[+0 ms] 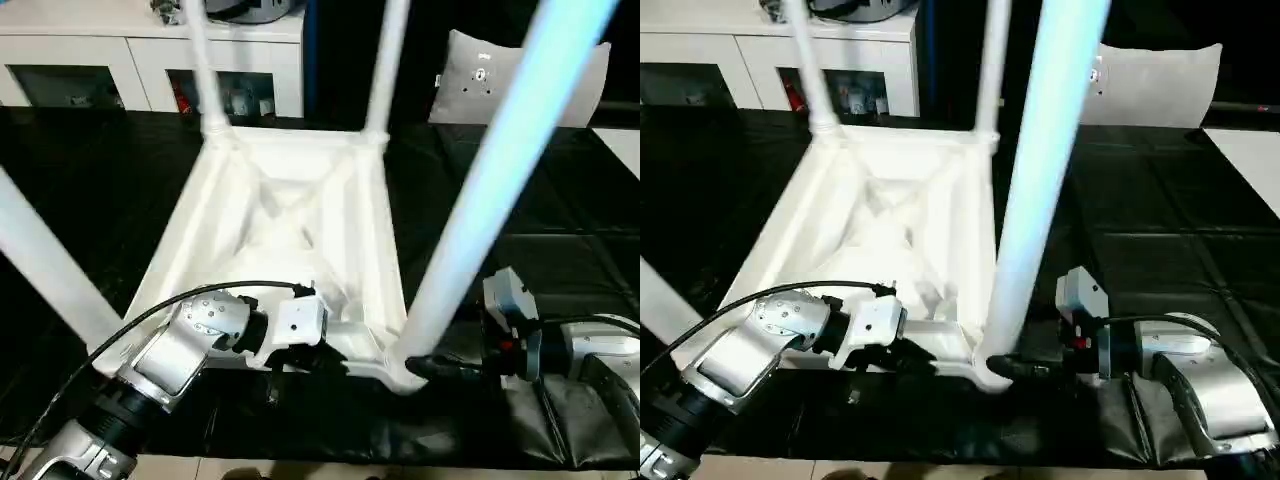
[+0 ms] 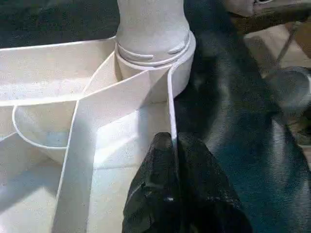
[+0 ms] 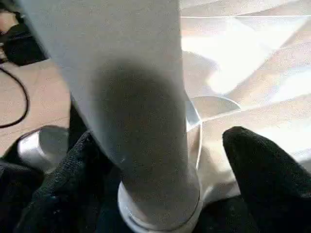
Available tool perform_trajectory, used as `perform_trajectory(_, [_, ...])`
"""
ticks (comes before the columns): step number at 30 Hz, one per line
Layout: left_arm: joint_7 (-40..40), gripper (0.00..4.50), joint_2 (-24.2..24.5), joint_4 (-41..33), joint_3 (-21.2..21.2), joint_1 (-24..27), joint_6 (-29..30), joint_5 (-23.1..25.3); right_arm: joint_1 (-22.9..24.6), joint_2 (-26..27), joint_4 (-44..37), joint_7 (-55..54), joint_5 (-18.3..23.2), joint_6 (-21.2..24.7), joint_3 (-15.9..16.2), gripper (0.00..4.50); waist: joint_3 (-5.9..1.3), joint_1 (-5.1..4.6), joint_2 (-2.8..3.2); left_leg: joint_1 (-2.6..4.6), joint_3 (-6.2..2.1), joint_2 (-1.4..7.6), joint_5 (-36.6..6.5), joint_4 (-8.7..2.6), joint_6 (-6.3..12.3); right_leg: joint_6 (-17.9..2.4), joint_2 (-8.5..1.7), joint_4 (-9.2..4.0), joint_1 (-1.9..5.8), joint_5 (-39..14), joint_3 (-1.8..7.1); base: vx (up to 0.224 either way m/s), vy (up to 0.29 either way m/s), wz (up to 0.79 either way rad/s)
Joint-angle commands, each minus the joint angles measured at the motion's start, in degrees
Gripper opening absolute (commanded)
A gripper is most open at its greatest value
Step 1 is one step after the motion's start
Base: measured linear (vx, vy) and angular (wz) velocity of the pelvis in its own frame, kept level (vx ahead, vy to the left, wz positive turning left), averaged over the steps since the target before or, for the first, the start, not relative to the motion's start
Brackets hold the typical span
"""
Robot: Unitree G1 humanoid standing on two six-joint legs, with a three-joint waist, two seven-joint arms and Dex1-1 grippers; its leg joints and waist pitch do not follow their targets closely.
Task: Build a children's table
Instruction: Rotate leg to tighten
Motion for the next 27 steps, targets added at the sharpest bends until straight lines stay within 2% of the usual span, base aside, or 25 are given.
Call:
perform_trajectory(1, [-3.0,0.0,0.0,-0.4,-2.1,-1.3,-1.6,-0.6,-1.0,-0.8,1.1,1.6,-0.4,-1.0,0.7,3.51,-3.09,-0.2,-0.96,-0.4,-0.03,2.66,-6.6,-3.73,5.34,-10.6,-4.33,-4.55,3.15,-15.8,2.52,0.0,0.0,0.0])
perform_trajectory(3, [-3.7,0.0,0.1,-0.1,-2.0,-1.6,-2.0,-0.5,-1.5,-0.8,1.7,2.8,-0.1,-0.7,1.3,3.27,-3.18,-0.21,-0.97,-0.4,-0.05,2.65,-6.4,-3.71,5.46,-11.0,-4.25,-4.46,3.22,-15.0,2.47,0.0,0.0,0.0])
perform_trajectory(8, [-4.2,0.0,0.3,0.3,-2.0,-2.0,-2.4,-0.8,-1.8,-1.4,2.1,4.8,0.8,0.2,2.3,2.99,-3.23,-0.2,-0.97,-0.38,-0.03,2.68,-6.0,-3.63,5.53,-11.4,-4.2,-4.28,3.29,-13.8,2.46,0.0,0.0,0.0])
perform_trajectory(14, [-4.6,0.0,0.3,0.6,-1.8,-2.0,-2.5,-1.0,-1.6,-1.4,1.9,5.7,1.6,0.6,2.7,2.31,-3.16,-0.19,-0.81,-0.32,-0.02,2.66,-6.5,-3.66,5.36,-11.4,-4.18,-4.43,3.26,-14.6,2.45,0.0,0.0,0.0])
perform_trajectory(18, [-4.5,0.0,0.2,0.5,-1.6,-1.8,-2.1,-1.5,-1.0,-1.3,0.9,5.8,2.2,1.3,2.8,2.08,-3.12,-0.16,-0.77,-0.31,-0.04,2.72,-6.5,-3.69,5.22,-11.6,-4.17,-4.38,3.24,-14.2,2.47,0.0,0.0,0.0])
perform_trajectory(20, [-2.2,0.0,-1.4,0.1,-0.4,-1.3,0.5,-2.9,0.9,0.9,-2.7,2.4,5.2,4.6,2.0,2.05,-3.07,-0.07,-0.78,-0.26,-0.02,2.69,-6.0,-3.72,5.08,-11.7,-4.11,-4.32,3.28,-13.5,2.56,0.0,0.0,0.0])
perform_trajectory(21, [-0.7,0.0,-2.2,-0.3,-0.1,-1.2,1.6,-2.9,1.6,2.3,-4.1,-0.4,5.5,5.9,1.8,2.04,-2.96,0.03,-0.52,-0.31,-0.02,2.67,-6.2,-3.71,5.08,-11.7,-4.15,-4.37,3.18,-13.6,2.59,0.0,0.0,0.0])
perform_trajectory(22, [0.6,0.0,-2.8,-0.6,0.2,-1.1,2.6,-2.7,2.1,3.7,-5.2,-3.0,5.5,6.9,1.6,2.04,-2.92,-0.07,-0.66,-0.37,-0.02,2.65,-6.3,-3.81,4.95,-11.5,-4.08,-4.44,3.24,-13.8,2.57,0.0,0.0,0.0])
perform_trajectory(24, [2.1,0.0,-3.6,-1.1,0.6,-0.8,4.0,-2.9,2.5,5.1,-6.1,-5.7,5.3,7.7,1.6,2.04,-2.64,-0.4,-0.61,-0.32,-0.1,2.41,-8.7,-4.0,3.79,-10.2,-4.06,-4.88,3.09,-18.8,2.42,0.0,0.0,0.0])
perform_trajectory(27, [6.8,0.0,-6.4,-2.2,1.6,-0.4,7.7,-2.6,2.3,10.9,-7.1,-16.5,2.6,10.8,1.3,2.03,-2.2,-1.16,-0.63,-0.25,-0.28,1.99,-12.2,-4.22,1.75,-5.9,-4.07,-6.12,2.63,-30.4,2.14,0.0,0.0,0.0])
